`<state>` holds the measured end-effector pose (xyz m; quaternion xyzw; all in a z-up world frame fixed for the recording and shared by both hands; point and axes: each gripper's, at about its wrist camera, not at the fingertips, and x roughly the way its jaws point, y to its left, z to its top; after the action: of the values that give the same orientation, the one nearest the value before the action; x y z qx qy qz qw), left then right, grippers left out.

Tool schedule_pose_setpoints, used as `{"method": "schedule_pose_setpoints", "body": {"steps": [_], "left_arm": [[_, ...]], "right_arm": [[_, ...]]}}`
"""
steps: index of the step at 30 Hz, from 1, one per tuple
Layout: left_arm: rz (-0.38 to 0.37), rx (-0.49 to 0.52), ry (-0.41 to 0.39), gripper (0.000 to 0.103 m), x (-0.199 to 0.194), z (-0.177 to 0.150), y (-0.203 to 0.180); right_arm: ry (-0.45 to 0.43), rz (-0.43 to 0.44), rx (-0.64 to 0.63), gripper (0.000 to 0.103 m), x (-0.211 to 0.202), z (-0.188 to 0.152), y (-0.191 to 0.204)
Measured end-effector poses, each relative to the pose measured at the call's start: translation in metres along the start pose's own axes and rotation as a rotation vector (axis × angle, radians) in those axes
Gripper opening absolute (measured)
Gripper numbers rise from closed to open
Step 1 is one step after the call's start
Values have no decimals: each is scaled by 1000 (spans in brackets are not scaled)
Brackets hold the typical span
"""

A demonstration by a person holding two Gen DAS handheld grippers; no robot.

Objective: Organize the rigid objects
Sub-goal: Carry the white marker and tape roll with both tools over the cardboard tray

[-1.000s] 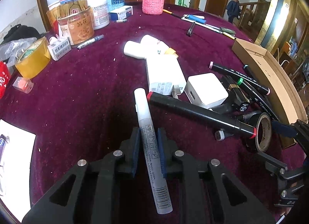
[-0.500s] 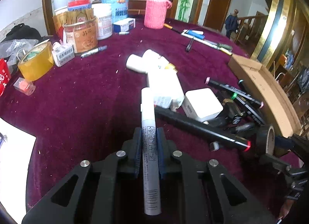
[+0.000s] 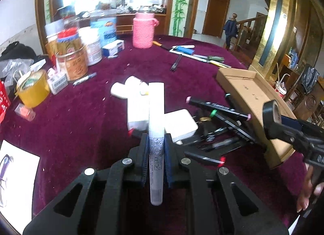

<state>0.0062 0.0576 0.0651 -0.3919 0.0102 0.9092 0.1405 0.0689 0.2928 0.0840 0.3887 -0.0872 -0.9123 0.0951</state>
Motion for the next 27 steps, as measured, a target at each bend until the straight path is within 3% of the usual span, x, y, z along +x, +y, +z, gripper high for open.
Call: {"method": "schedule_pose_setpoints", "body": {"steps": [7, 14, 21, 27], "left_arm": [[-39, 33, -24, 12, -7, 22, -35], [-140, 84, -37, 12, -6, 50, -79], [-170, 124, -30, 12, 1, 68, -119], [-203, 171, -34, 12, 7, 79, -159]], "right_arm": [[-81, -31, 93, 54, -16, 27, -38], [-156, -80, 176, 54, -23, 55, -79], [-142, -100, 222, 54, -7, 48, -117], [-165, -103, 280, 54, -20, 42, -146]]}}
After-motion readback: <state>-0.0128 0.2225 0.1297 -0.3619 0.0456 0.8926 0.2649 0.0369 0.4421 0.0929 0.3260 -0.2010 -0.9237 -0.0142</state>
